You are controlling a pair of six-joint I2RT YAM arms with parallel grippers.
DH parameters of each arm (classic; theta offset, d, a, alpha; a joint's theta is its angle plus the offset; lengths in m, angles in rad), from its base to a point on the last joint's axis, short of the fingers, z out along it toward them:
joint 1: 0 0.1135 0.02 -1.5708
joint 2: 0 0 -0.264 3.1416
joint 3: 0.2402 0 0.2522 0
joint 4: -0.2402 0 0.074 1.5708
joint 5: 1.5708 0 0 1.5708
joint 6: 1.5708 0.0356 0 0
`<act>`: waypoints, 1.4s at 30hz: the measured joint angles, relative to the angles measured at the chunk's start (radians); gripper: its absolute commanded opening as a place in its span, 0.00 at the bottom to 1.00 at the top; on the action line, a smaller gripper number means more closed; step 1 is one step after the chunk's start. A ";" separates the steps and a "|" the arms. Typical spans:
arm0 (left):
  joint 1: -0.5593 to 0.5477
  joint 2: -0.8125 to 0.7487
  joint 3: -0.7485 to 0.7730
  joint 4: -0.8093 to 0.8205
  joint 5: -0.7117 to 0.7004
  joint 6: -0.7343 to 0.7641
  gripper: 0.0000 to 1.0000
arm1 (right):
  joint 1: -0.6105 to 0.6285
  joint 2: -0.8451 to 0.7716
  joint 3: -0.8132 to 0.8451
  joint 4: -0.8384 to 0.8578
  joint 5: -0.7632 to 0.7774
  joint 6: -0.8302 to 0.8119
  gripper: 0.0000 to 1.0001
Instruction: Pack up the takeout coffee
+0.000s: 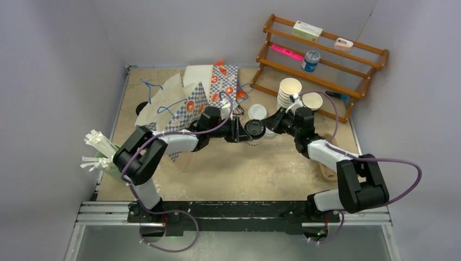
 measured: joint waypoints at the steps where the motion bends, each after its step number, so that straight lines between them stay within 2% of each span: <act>1: 0.000 0.000 0.003 -0.005 0.000 0.002 0.32 | 0.000 -0.005 0.000 -0.009 0.003 0.001 0.18; 4: 0.000 0.000 0.013 -0.021 -0.002 0.016 0.32 | 0.000 -0.041 0.018 -0.071 0.027 0.001 0.18; 10: 0.000 -0.011 0.050 -0.098 -0.032 0.054 0.32 | 0.006 -0.093 0.129 -0.339 0.088 -0.030 0.18; 14: 0.001 -0.020 0.074 -0.158 -0.050 0.077 0.32 | 0.008 -0.113 0.166 -0.451 0.110 -0.047 0.18; 24: 0.022 -0.026 0.115 -0.240 -0.062 0.103 0.32 | 0.008 -0.181 0.148 -0.539 0.110 -0.054 0.18; 30: 0.046 -0.003 0.154 -0.276 -0.134 0.128 0.33 | 0.029 -0.227 0.141 -0.627 0.066 -0.053 0.19; 37: 0.047 0.018 0.168 -0.297 -0.150 0.132 0.33 | 0.053 -0.213 0.116 -0.774 0.030 -0.064 0.21; 42: 0.047 0.018 0.169 -0.303 -0.150 0.137 0.33 | 0.053 -0.210 0.117 -0.809 0.026 -0.068 0.20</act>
